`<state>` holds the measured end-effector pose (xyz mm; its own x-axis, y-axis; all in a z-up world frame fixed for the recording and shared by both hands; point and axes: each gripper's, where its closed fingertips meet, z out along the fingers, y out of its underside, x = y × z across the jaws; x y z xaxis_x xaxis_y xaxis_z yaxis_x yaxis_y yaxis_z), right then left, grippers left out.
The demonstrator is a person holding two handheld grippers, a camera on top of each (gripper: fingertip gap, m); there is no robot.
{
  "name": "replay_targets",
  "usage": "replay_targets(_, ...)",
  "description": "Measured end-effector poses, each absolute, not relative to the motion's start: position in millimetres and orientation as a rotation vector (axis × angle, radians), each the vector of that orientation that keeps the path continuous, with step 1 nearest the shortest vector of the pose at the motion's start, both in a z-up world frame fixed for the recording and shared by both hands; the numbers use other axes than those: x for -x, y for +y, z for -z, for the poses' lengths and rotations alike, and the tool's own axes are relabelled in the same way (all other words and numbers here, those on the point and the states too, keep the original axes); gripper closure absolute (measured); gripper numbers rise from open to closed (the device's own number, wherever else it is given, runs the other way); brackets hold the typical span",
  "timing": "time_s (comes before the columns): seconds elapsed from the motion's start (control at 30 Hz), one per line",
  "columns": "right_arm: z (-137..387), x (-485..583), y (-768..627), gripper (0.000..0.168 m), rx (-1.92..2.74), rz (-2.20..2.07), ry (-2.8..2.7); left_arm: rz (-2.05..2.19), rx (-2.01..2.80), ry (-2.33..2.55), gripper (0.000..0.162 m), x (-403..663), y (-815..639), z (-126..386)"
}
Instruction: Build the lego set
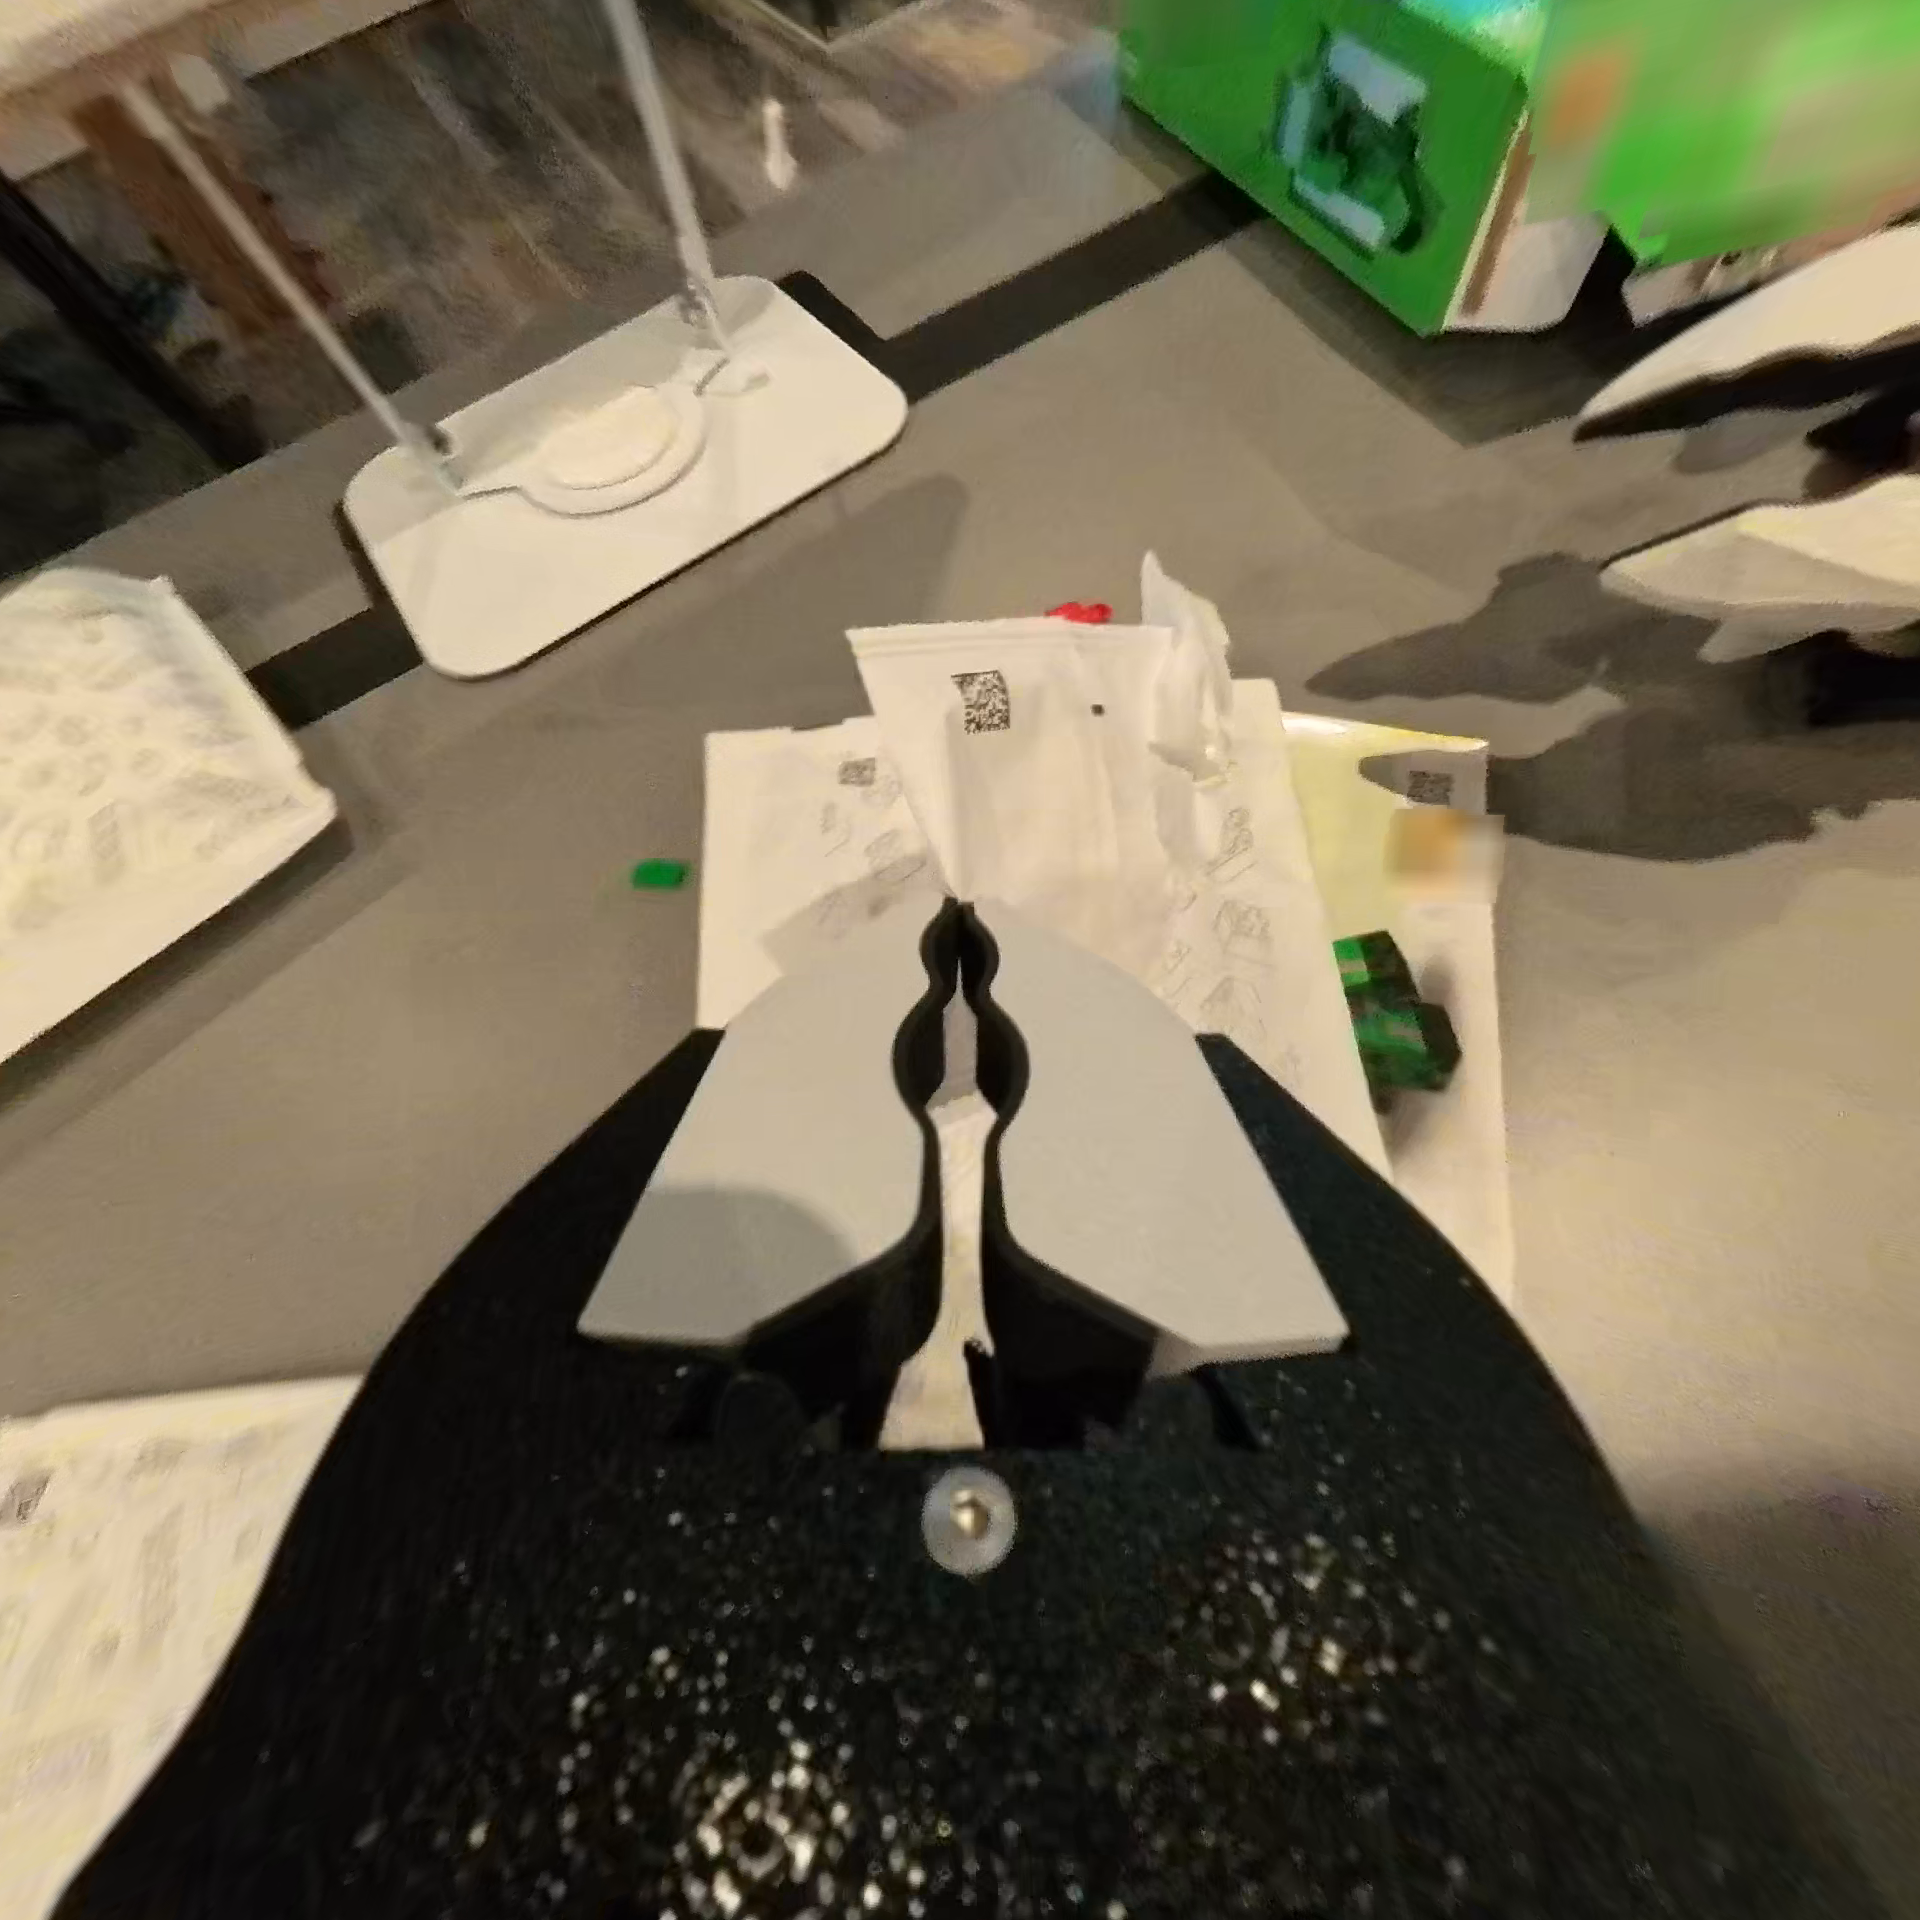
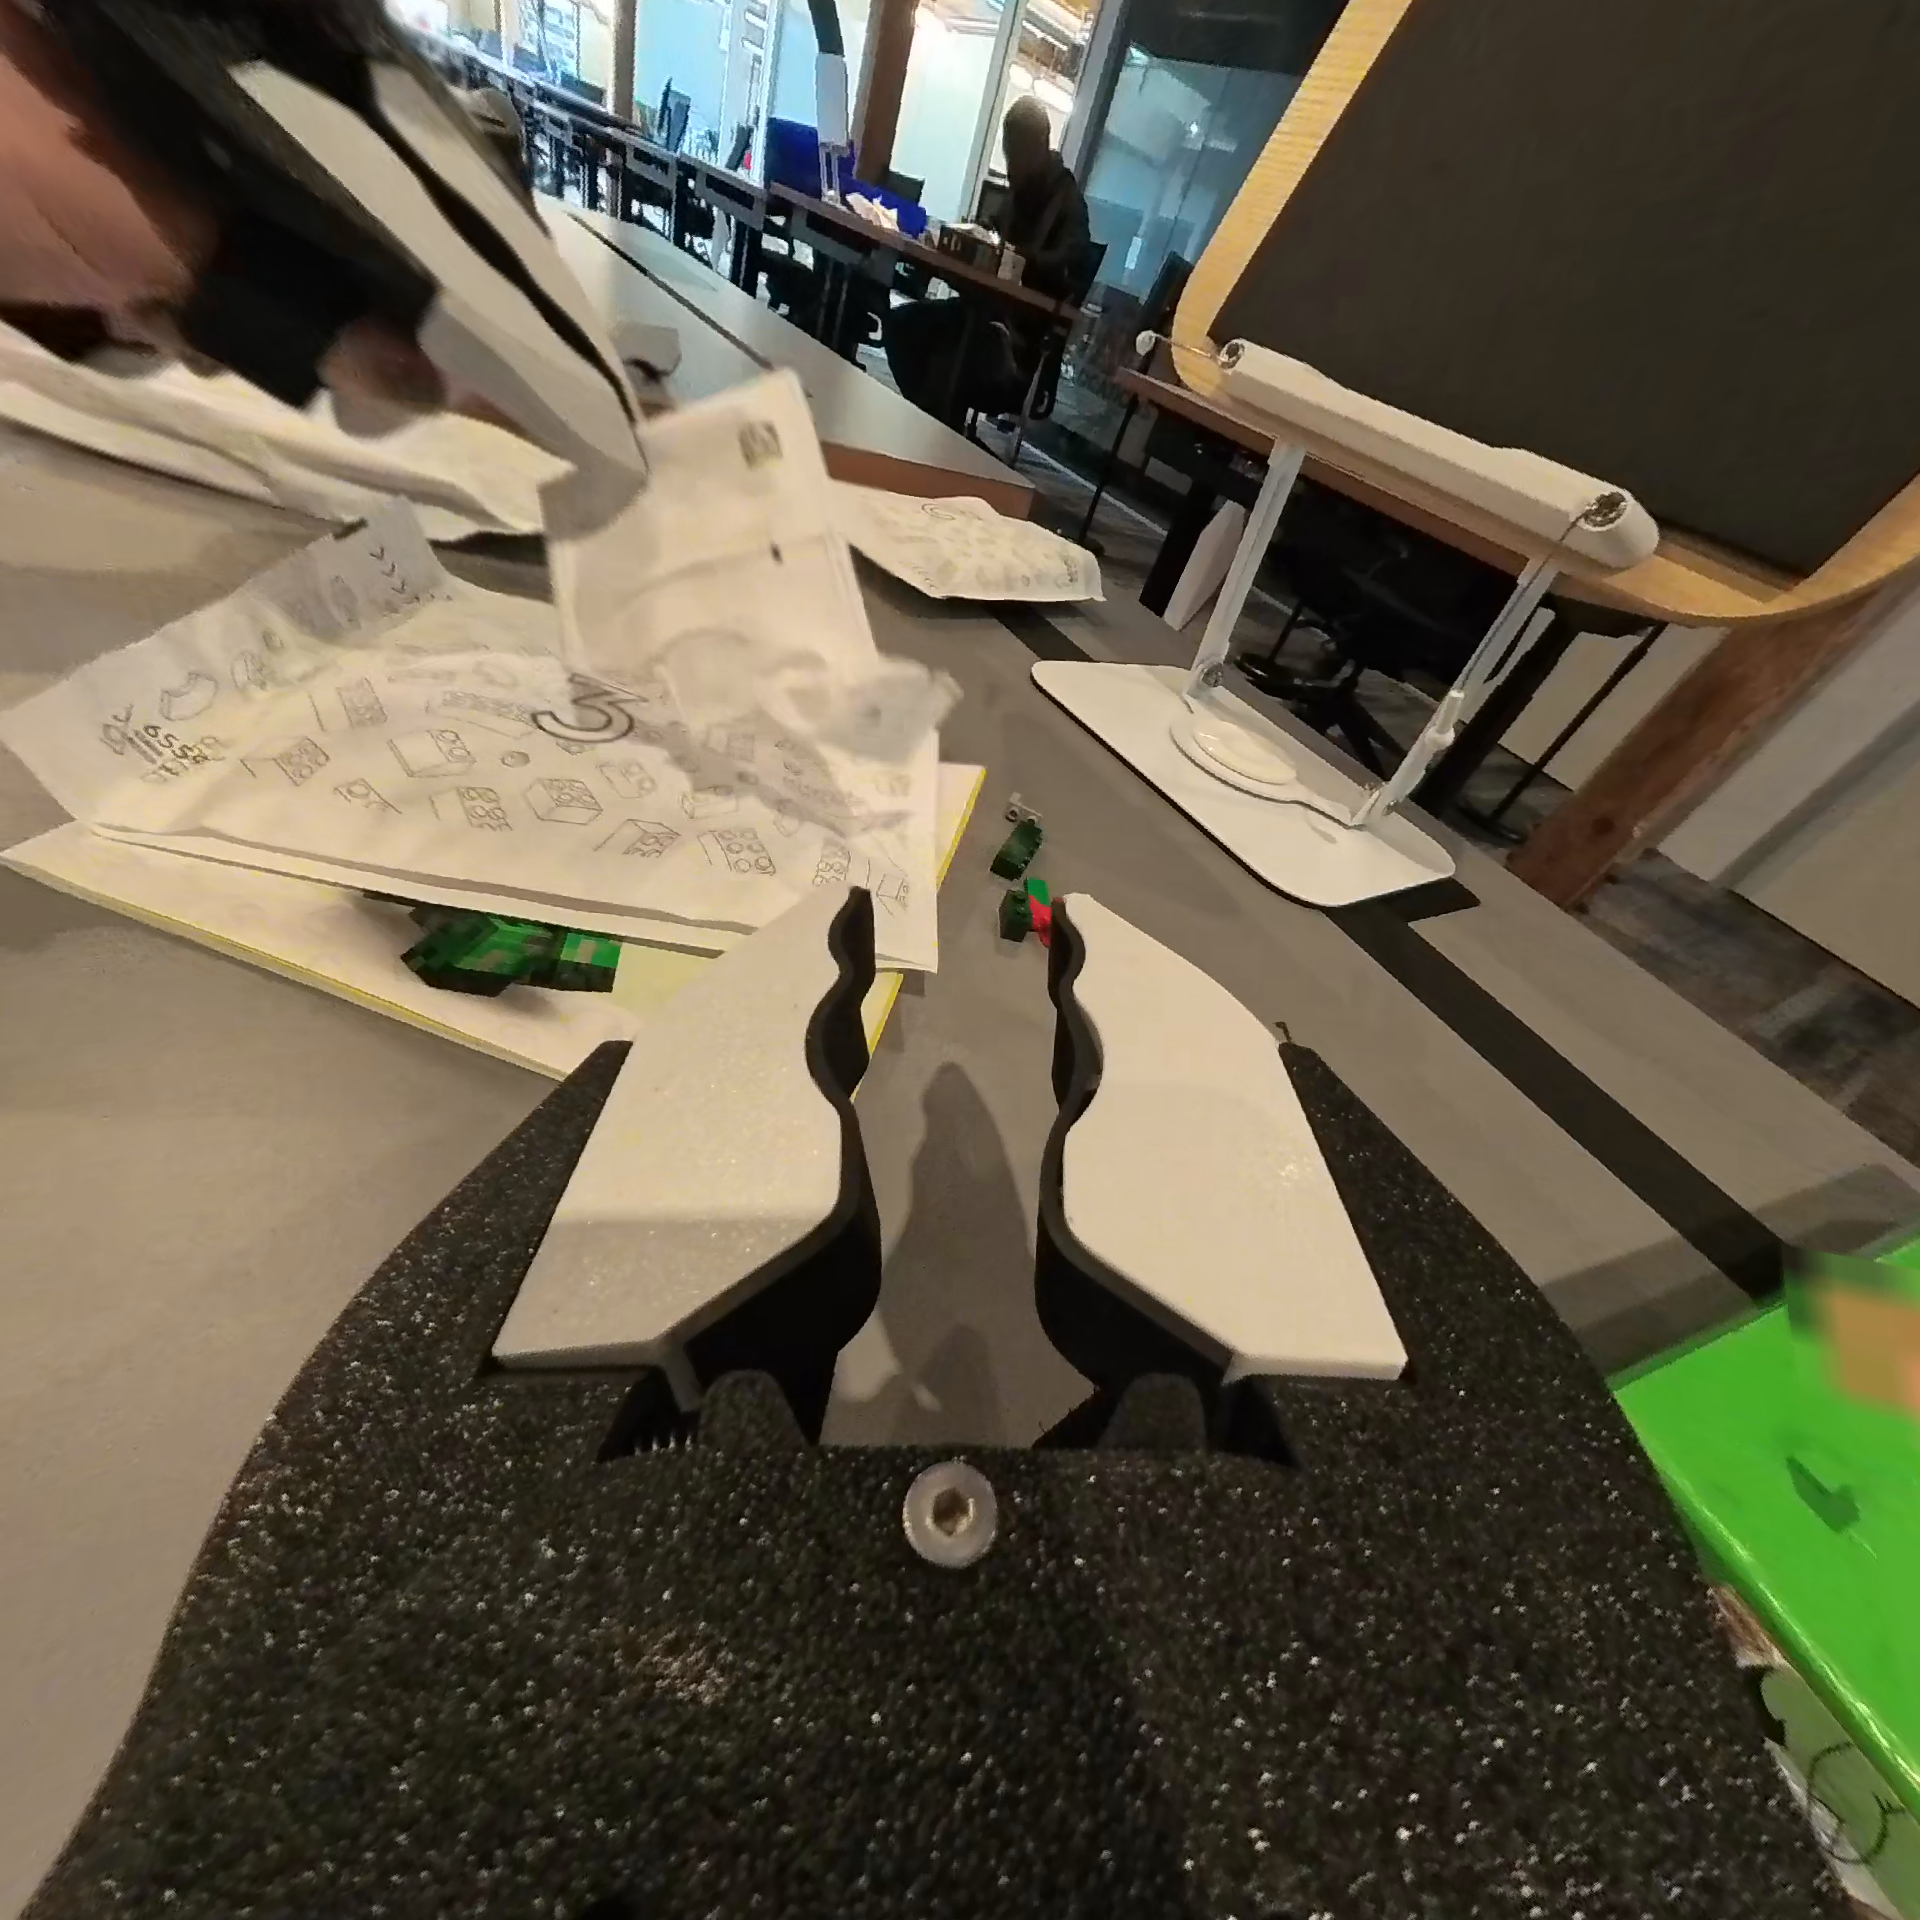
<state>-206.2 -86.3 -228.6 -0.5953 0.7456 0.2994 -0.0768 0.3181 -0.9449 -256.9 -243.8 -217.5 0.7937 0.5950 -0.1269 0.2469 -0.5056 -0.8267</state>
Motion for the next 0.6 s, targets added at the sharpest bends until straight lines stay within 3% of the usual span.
replay_targets(0.27, 229, 208, -86, 0.137, 0.605, -1.362, -1.820, -0.365, 2.046, -0.880, 0.162, 217, -358, 199)
replay_targets(0.6, 230, 209, -87, 0.137, 0.591, -1.340, -1.827, -0.113, 2.107, -1.100, 0.162, 177, -438, 247)
